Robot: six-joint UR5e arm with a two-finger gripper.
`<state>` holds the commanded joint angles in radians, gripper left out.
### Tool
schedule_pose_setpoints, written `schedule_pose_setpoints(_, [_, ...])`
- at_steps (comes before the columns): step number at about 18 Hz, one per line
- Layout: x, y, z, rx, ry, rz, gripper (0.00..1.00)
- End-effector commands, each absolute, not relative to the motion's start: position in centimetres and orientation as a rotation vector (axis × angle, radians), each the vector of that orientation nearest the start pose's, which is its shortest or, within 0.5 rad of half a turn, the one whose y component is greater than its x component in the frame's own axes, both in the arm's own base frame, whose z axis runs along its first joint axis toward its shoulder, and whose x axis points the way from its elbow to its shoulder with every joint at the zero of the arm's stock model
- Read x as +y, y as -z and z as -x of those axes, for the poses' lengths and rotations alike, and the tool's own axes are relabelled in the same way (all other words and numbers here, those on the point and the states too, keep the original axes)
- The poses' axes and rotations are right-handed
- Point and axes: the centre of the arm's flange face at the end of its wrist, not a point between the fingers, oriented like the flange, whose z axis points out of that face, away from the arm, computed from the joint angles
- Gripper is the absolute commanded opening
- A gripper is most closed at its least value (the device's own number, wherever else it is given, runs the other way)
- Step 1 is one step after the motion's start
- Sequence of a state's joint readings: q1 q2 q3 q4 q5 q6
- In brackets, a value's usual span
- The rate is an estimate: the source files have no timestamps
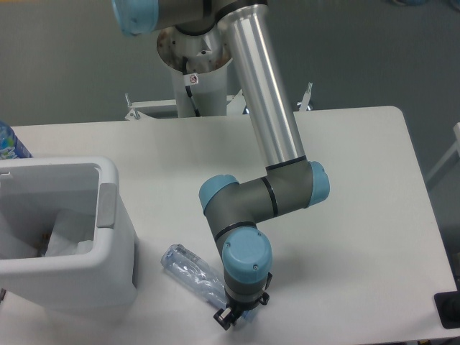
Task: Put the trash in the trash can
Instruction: 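Close the gripper on the bottle cap end and adjust the grip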
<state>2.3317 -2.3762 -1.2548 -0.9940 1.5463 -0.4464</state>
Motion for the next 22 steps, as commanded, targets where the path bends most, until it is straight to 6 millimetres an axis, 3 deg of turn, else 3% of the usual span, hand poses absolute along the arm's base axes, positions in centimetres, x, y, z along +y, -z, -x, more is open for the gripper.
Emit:
schedule_pose_setpoints(6, [64.69, -18.64, 42.05, -1.715, 0.016, 2.520, 0.50])
schedule_pose_setpoints(14, [64.36, -19.22, 41.80, -1.705, -0.011, 2.528, 0.43])
schedule_pose_setpoints(16, [64.28, -19.30, 41.73, -1.706, -0.010, 2.529, 0.37])
schedule_pose_setpoints(22, [64.24, -19.32, 41.54, -1.703, -0.010, 2.533, 0.35])
